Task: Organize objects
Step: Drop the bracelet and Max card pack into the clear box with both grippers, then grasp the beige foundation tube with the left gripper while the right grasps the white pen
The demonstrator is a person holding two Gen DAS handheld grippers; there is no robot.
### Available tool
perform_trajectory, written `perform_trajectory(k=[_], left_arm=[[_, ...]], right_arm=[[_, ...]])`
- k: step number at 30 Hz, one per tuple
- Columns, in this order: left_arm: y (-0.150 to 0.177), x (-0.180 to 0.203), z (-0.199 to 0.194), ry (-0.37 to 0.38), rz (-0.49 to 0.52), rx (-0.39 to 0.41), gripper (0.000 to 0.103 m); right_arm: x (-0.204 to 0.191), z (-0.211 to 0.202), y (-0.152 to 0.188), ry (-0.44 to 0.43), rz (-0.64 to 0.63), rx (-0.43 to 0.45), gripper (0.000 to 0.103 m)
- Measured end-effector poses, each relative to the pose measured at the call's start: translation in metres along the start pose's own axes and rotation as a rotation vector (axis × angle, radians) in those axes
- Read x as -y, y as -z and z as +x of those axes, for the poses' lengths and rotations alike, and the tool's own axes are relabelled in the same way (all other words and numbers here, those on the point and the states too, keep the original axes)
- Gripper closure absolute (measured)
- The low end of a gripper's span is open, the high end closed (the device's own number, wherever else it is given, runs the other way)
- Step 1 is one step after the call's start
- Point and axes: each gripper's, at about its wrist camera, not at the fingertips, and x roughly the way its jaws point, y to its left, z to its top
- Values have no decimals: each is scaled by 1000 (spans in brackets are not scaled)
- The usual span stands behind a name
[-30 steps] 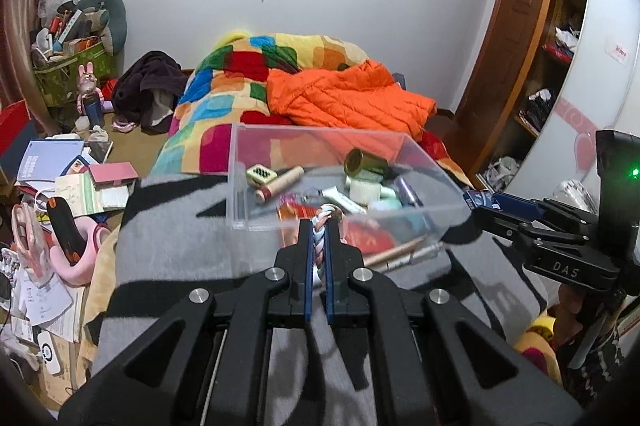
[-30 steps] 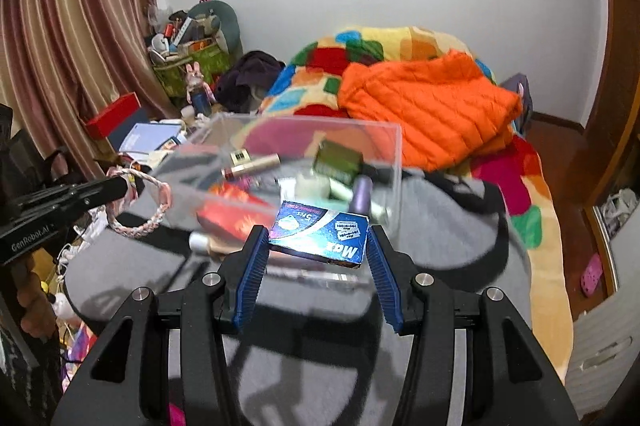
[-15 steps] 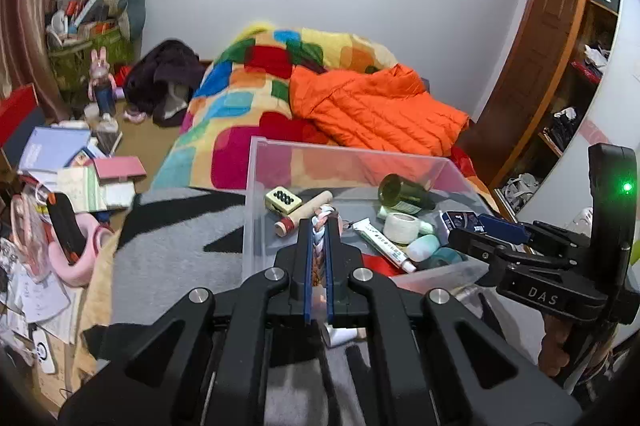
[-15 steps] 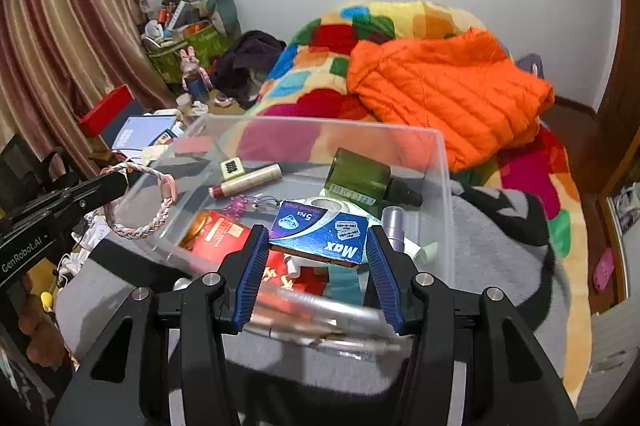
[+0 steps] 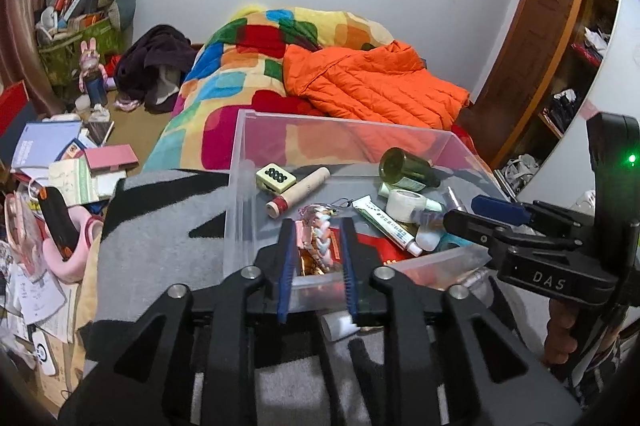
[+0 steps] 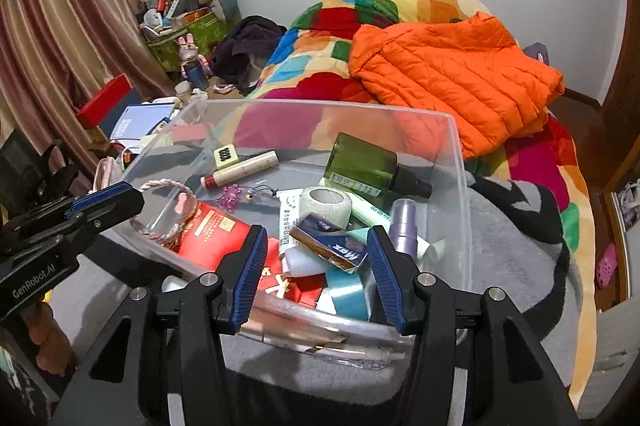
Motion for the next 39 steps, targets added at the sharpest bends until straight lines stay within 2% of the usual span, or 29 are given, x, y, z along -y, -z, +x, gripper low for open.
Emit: perform_trajectory(k=[5,11,14,17,23,29,34,39], left_arm=[[3,7,-12,10,31,19,74],[19,12,-29,6,57,34,61],[31,12,-32,17,63,19,54],[43,14,-26,15,82,-26,50],[60,18,11,-1,128,-150,49],[58,21,34,18,125,-207,49],[56,30,37,22,149,-198,49],[53,34,35,19,164,-184,49]], right_arm=[[-5,-19,4,-11,-26,34,53],[-6,-45,19,-42,-44,62,49],[-3,-53,33,-53,-47,60,43],[-1,-51,47,-55,-46,31,41],[3,-26,55,-68,-26,-38,41],[0,-7,52,-60,-16,-54,41],[-2,5,52,-119,19,-84,41],[-6,6,54,-113,24,-82,41]])
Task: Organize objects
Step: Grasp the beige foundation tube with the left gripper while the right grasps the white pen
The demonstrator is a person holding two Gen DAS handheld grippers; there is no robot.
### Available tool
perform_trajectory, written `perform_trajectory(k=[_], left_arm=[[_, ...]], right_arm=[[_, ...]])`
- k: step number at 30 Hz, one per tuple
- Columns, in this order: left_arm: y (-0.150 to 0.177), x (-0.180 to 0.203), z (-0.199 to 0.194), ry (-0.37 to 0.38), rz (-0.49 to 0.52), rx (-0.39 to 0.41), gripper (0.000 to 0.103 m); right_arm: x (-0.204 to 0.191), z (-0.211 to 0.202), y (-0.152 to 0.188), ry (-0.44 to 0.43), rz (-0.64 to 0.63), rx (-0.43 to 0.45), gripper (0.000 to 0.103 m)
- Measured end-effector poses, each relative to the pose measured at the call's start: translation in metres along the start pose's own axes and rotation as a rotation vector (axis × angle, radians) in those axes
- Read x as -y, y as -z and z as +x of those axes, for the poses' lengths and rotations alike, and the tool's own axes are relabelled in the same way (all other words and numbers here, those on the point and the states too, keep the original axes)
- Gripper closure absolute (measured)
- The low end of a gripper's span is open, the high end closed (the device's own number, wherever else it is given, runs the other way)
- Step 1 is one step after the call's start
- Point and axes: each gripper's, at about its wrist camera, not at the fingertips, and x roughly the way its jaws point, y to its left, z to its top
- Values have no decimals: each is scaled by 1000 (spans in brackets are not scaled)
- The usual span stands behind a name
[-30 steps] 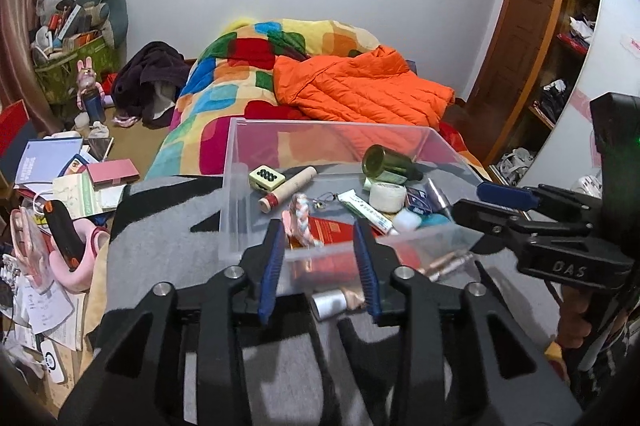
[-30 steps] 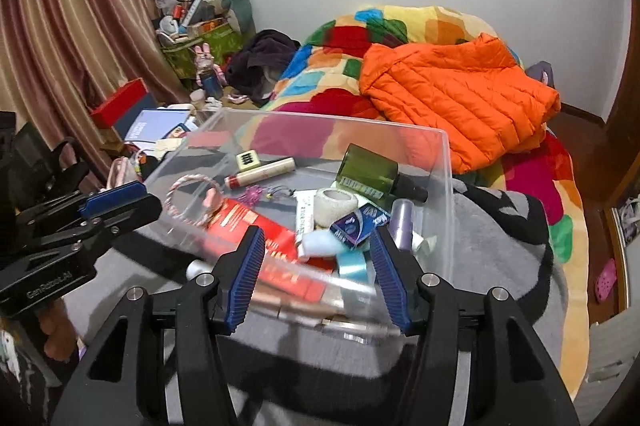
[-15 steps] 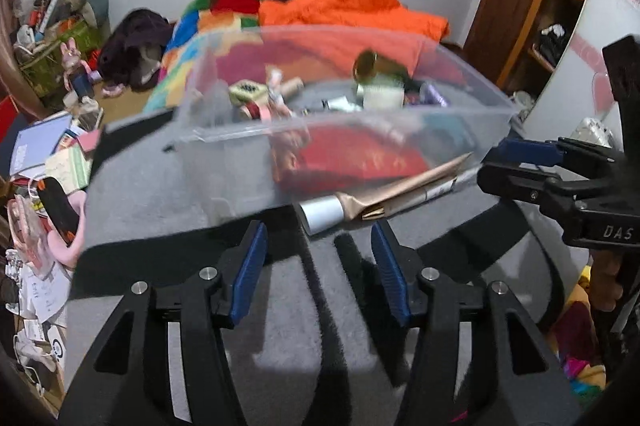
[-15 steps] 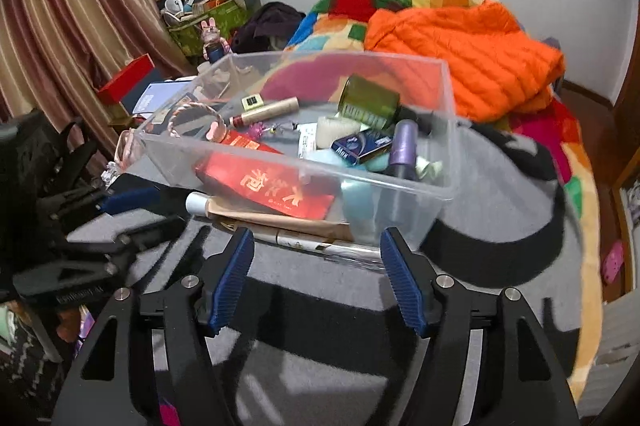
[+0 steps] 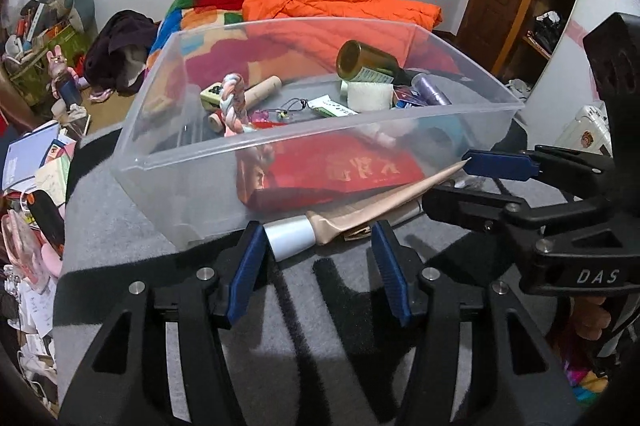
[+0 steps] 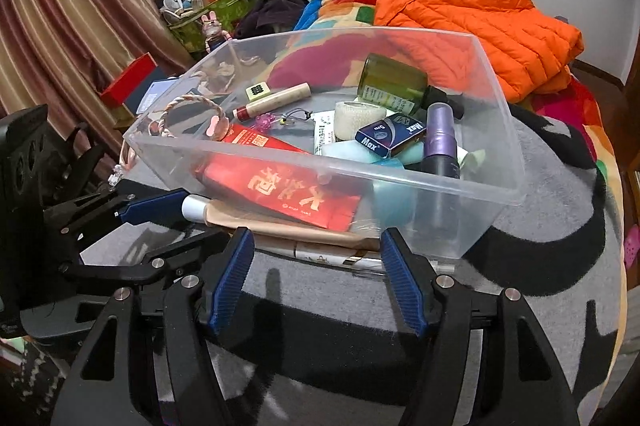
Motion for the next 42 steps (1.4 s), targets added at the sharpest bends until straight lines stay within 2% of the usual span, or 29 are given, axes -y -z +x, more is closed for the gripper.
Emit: perform_trajectory(k=[6,11,14,16,19,24,27,30,31,33,35,37,39,40,42], left_arm=[[15,0,-23,17,-21,33,49],[41,7,-60,52,5,71,49],[59,6,-80,117,3,76,49],[63,2,-86,122,-16,83,49],[63,-4,-89,90,-28,99,49],[54,-5,-63,94,-9,47,49],[49,5,-40,81,39,6,49],[50,10,-24,64,57,-14,49],[51,11,-24,52,64,1,50],[54,12,-28,47,69,12,73],[58,9,-32,64,53,14,85],[64,3,-37,60,31,15,85],[70,-1,-43,49,20,16,85],[72,-2,-46,47,16,16,85],[75,-6,-52,33,8,17,85]], right_arm=[[-4,-5,1,-41,16,-4,40],[-19,-3,2,-53,-34,-11,39],[-22,-5,2,-116,-52,-18,39],[-21,-9,4,-160,-43,-20,39],[-15,-15,6,-137,-27,-9,39],[0,-13,4,-63,2,-17,39],[2,-5,0,15,-45,-33,39],[0,3,-1,57,-132,-61,39],[-3,6,0,79,-182,-74,39],[-8,10,4,120,-261,-96,39],[-10,10,9,139,-306,-107,39],[-12,6,12,105,-328,-129,40],[-12,1,16,-41,-317,-189,49],[-12,-2,18,-65,-324,-190,49],[-15,-7,20,-14,-368,-160,49]])
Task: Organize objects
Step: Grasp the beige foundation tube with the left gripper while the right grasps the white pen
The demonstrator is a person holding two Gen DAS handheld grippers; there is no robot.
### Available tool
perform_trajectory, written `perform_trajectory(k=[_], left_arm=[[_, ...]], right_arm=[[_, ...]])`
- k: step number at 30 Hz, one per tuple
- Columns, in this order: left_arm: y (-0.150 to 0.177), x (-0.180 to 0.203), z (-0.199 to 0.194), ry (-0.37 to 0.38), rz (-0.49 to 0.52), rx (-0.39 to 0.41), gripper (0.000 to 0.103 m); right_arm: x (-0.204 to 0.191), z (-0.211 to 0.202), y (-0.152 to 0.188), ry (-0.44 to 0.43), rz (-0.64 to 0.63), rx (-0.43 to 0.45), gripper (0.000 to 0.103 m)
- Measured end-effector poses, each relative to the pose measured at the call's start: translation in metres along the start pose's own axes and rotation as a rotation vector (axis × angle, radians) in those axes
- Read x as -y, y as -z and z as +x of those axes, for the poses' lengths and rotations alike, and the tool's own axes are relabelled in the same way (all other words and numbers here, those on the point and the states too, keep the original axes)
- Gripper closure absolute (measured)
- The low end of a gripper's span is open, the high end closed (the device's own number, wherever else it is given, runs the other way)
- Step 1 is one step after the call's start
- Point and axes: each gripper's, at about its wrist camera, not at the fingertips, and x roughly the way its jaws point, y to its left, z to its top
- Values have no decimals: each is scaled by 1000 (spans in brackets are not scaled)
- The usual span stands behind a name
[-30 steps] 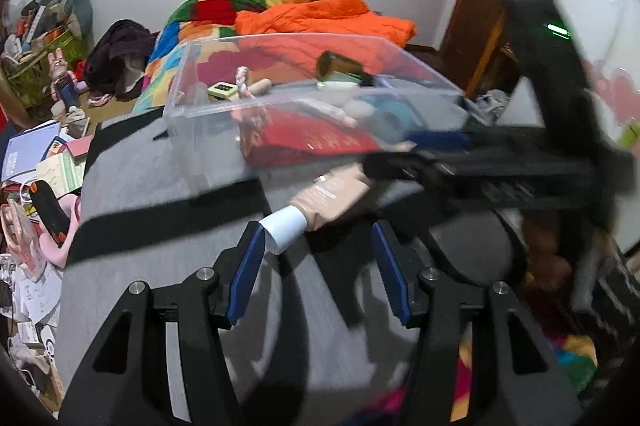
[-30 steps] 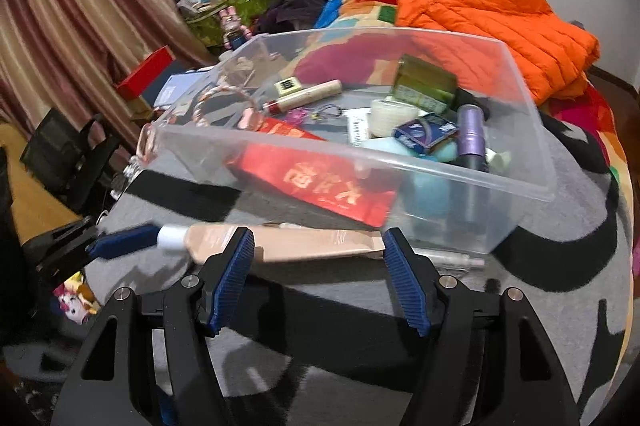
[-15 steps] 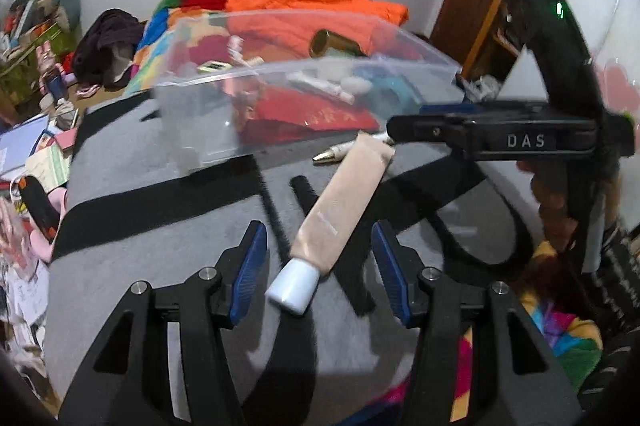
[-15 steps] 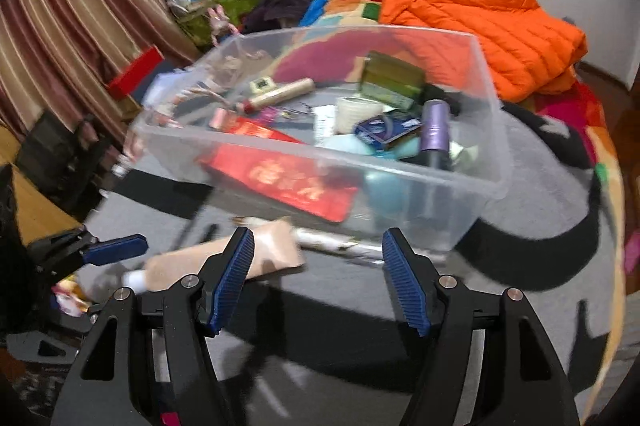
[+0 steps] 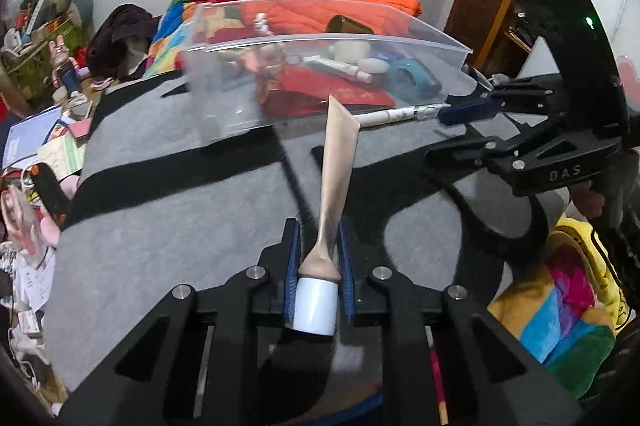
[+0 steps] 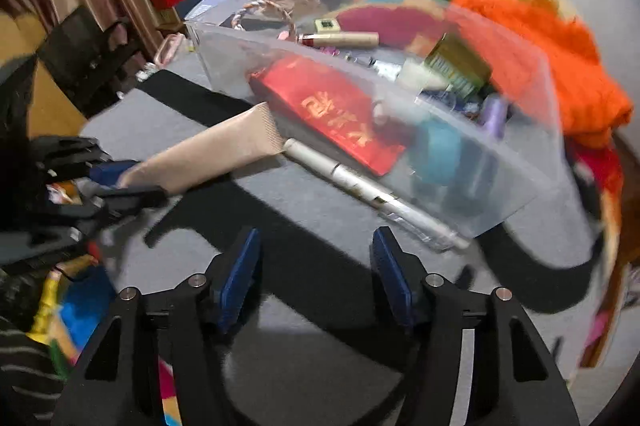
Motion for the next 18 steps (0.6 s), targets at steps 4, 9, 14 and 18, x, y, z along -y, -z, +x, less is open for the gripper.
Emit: perform_trajectory(k=[4,9,14,18], left_arm=[[-1,-4,-3,-25,-11,-3,84],[-2,-1,3,-43,5,-12,69],[-4,11,12,-70,35,5,64],[-6,13,14,-86,30,13,66]], right_arm=[[9,3,0,125,-21,0,47],[43,-2,12,162,79,-16,46],[69,-5,15,112,193,10,46],[65,8,7,59,224,11,46]])
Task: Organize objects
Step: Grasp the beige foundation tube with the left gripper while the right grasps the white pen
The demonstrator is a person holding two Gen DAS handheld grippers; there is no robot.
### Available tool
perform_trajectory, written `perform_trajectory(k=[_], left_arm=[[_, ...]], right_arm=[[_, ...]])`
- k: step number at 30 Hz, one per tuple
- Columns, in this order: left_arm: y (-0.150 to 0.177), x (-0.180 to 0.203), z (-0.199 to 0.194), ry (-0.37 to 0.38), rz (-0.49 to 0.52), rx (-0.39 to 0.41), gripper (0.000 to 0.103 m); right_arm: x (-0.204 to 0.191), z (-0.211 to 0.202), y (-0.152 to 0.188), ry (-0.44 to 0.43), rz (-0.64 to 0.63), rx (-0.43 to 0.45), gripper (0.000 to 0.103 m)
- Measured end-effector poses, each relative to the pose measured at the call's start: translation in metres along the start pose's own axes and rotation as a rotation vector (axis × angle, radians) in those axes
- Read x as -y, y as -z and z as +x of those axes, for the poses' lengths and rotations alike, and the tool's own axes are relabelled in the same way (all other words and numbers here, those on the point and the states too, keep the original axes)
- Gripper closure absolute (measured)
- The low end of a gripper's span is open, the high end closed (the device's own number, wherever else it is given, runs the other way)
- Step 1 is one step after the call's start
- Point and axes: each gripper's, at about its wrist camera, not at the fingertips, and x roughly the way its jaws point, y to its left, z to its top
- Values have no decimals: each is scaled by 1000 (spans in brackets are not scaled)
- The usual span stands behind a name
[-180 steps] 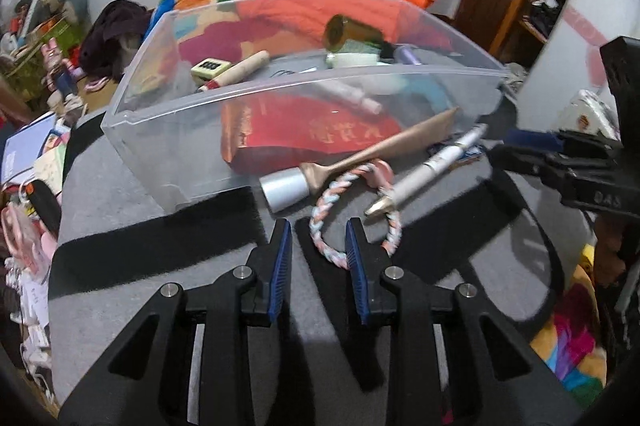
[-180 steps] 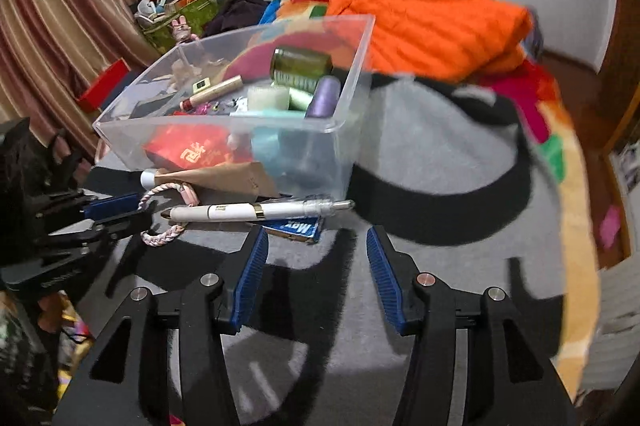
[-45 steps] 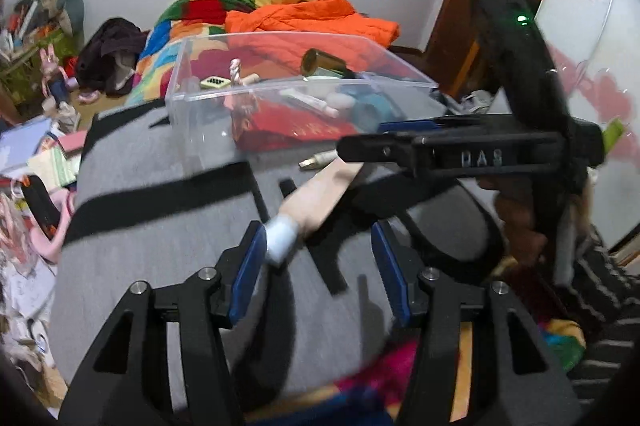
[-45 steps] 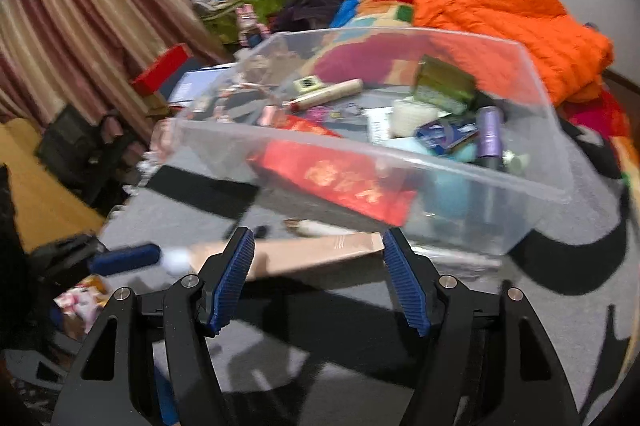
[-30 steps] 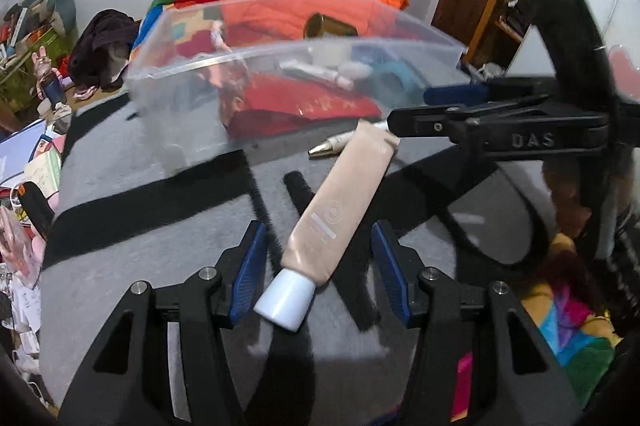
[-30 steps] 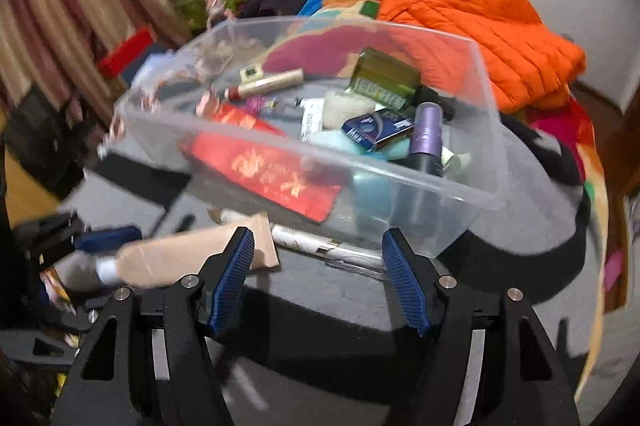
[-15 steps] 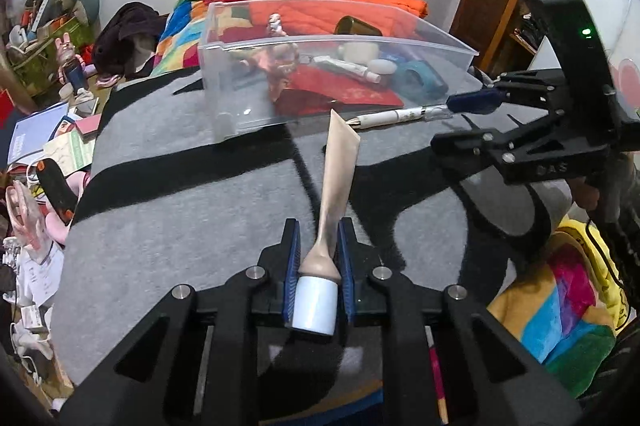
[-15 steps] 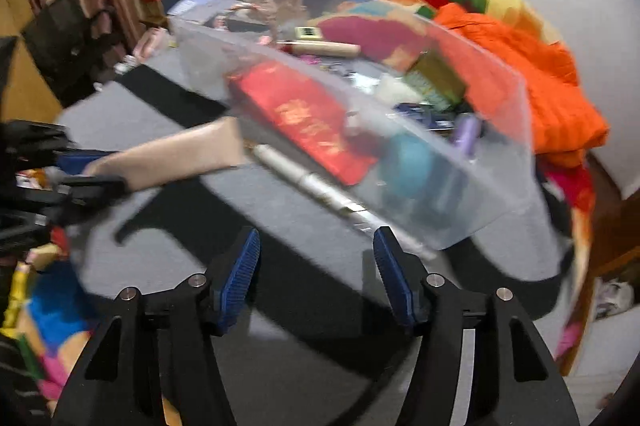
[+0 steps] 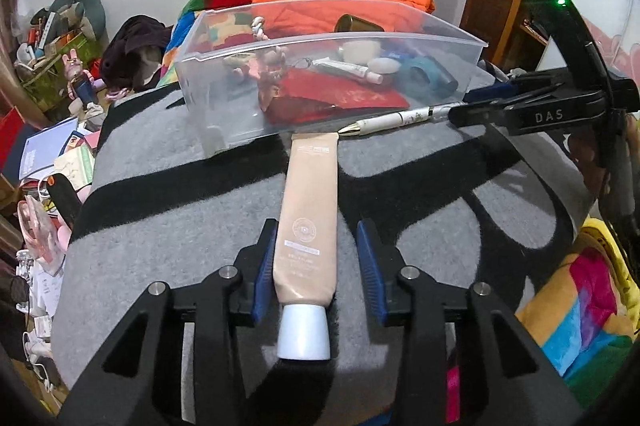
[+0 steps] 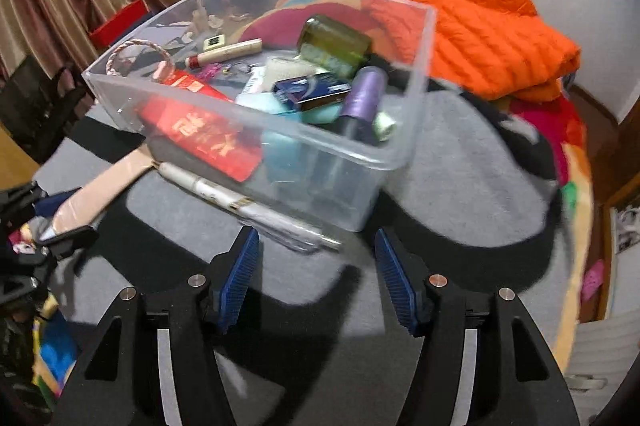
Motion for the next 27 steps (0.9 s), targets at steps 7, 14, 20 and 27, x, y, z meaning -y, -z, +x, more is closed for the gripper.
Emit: perform_trajectory(k=[7,14,20,27], left_arm=[[4,-10,-6,-30,-19,0,68],[8,-13,-7,-35,-18,6,63],[3,-9,1,-35,-6,20,63],[3,-3,0,-24,9,45,88]], right_arm=[[-29,-15,18,-157,-22,5,47],[-52,-27,18,-89,-142,56,47],[-67,11,-5,-18,-198,7,51],[-80,6,1,-26,-209,31,83]])
